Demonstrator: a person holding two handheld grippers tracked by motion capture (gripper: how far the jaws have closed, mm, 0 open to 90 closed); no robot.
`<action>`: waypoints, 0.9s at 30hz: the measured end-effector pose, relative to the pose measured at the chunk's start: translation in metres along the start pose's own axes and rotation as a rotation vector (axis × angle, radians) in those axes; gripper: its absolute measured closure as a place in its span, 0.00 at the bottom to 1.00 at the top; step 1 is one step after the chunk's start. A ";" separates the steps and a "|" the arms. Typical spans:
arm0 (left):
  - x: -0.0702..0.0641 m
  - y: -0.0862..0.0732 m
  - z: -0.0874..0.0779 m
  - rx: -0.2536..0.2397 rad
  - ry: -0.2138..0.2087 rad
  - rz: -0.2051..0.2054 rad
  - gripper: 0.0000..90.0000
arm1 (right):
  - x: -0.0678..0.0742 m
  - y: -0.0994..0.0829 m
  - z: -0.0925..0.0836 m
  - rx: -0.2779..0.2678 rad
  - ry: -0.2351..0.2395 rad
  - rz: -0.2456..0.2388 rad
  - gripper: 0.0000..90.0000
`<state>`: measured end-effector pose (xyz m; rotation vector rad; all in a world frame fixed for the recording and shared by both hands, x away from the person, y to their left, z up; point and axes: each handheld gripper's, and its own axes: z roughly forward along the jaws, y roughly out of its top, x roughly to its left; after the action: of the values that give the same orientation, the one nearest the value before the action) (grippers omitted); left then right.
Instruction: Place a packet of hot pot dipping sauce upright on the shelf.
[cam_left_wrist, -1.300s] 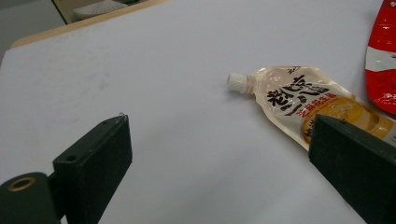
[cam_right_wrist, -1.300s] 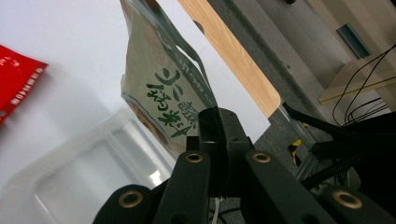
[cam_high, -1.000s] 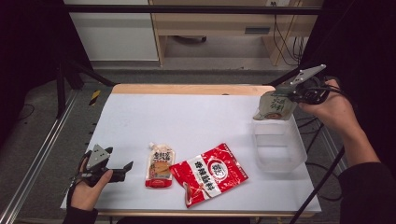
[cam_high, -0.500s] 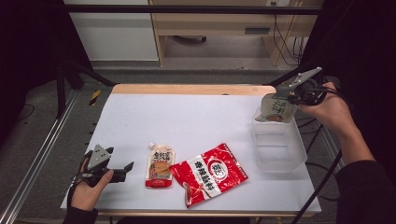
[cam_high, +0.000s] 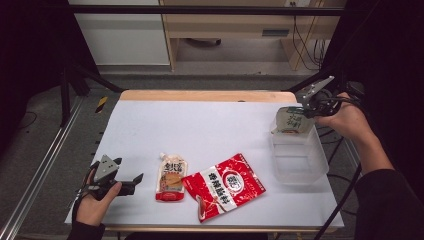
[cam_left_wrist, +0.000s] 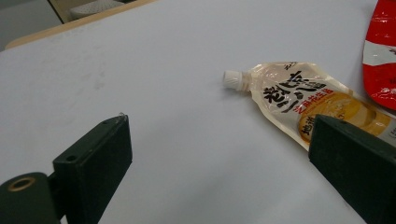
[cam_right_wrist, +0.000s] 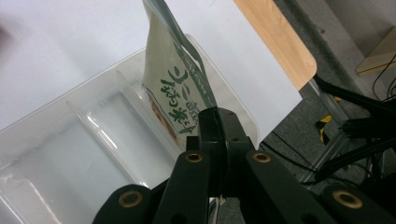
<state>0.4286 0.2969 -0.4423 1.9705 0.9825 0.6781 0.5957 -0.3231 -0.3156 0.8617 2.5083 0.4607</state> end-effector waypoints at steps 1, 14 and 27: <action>0.000 0.000 0.000 0.000 0.000 -0.001 0.07 | 0.000 0.000 0.002 0.003 0.006 0.005 1.00; 0.000 0.000 0.001 0.002 -0.002 -0.001 0.07 | -0.007 -0.012 0.024 -0.035 -0.047 0.105 0.89; 0.000 -0.001 0.001 0.006 -0.004 -0.002 0.07 | -0.006 -0.008 0.021 -0.073 -0.178 0.166 0.27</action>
<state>0.4292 0.2966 -0.4435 1.9749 0.9853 0.6707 0.6069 -0.3299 -0.3354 1.0398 2.2548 0.5025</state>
